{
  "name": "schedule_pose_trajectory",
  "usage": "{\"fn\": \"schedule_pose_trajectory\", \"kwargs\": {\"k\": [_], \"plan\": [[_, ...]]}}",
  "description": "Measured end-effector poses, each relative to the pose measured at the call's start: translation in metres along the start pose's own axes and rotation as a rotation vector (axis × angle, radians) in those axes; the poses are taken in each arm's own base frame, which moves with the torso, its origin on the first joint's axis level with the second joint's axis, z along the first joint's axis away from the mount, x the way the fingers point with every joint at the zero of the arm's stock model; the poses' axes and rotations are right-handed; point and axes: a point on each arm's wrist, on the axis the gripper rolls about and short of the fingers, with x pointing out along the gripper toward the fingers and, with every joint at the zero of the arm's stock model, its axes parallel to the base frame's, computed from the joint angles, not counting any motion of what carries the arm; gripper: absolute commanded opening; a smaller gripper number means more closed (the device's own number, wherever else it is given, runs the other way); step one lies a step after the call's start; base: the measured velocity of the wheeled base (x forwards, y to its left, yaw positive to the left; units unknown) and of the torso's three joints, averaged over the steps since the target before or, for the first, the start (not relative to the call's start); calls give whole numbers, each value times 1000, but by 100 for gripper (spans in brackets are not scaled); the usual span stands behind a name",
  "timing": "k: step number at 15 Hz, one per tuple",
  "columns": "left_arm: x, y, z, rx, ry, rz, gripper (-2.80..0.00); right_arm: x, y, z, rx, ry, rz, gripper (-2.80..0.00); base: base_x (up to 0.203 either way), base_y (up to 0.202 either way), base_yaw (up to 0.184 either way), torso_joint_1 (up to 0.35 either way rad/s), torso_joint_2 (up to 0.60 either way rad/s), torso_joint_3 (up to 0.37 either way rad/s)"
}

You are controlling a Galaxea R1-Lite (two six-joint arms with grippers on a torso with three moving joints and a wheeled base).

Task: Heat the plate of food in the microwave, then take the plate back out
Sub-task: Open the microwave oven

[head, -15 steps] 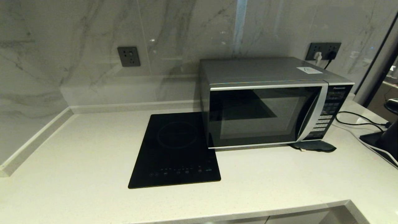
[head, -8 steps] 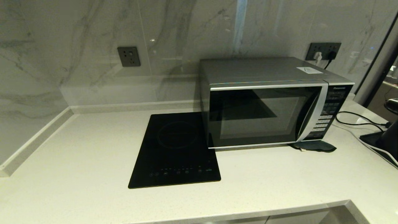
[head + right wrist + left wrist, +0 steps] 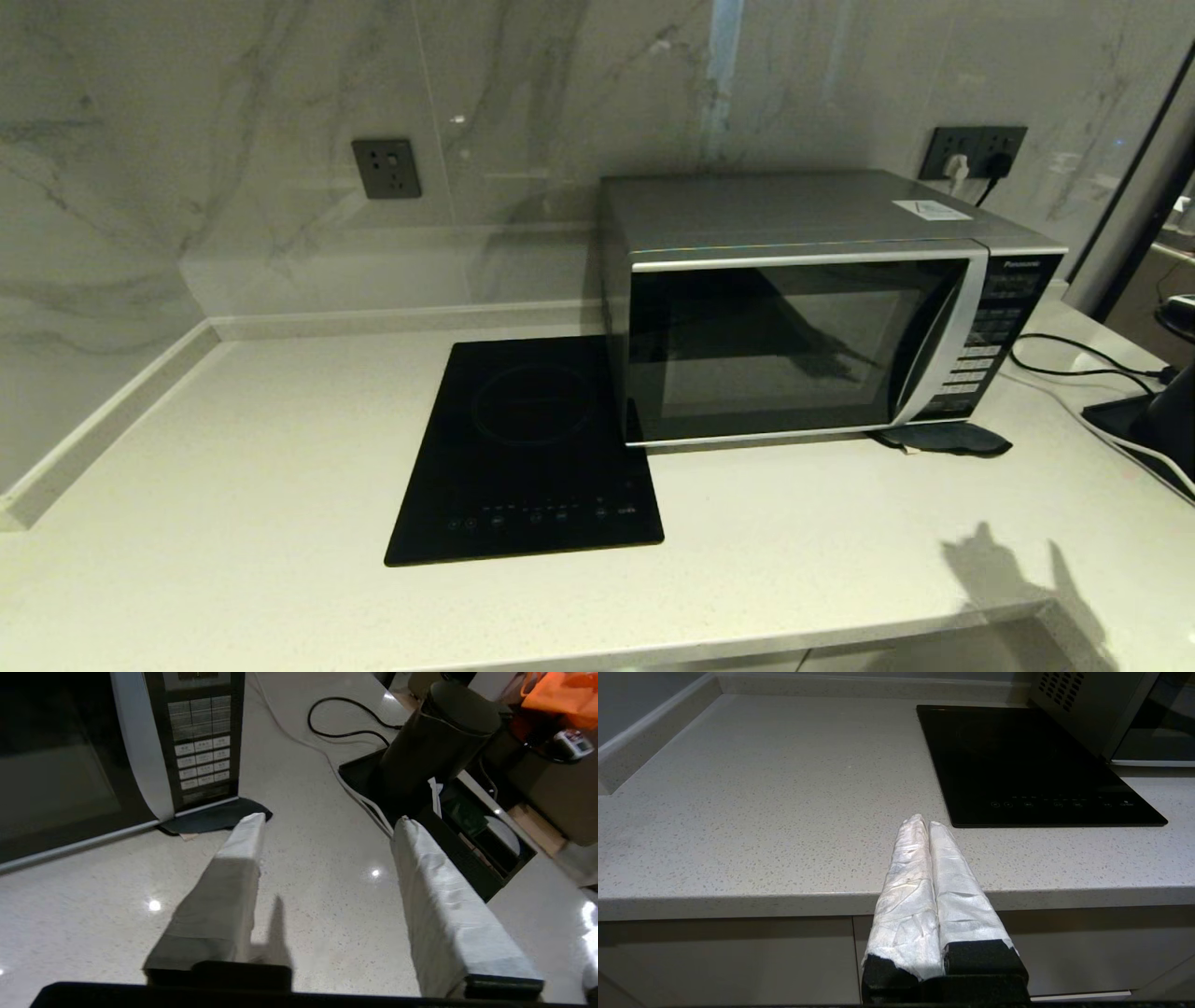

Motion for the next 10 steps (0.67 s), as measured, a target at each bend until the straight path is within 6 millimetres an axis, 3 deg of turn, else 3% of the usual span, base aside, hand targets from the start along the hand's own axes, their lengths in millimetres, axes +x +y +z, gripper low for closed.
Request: {"fn": "schedule_pose_trajectory", "kwargs": {"k": [4,10], "plan": [[0,0,0,0,0,0,-280,34,19,12,-223,18,-2,0,0,0,0,0,0,0],[0,0,0,0,0,0,-280,66,33,4,-437,73,141,0,0,0,0,0,0,0]]}}
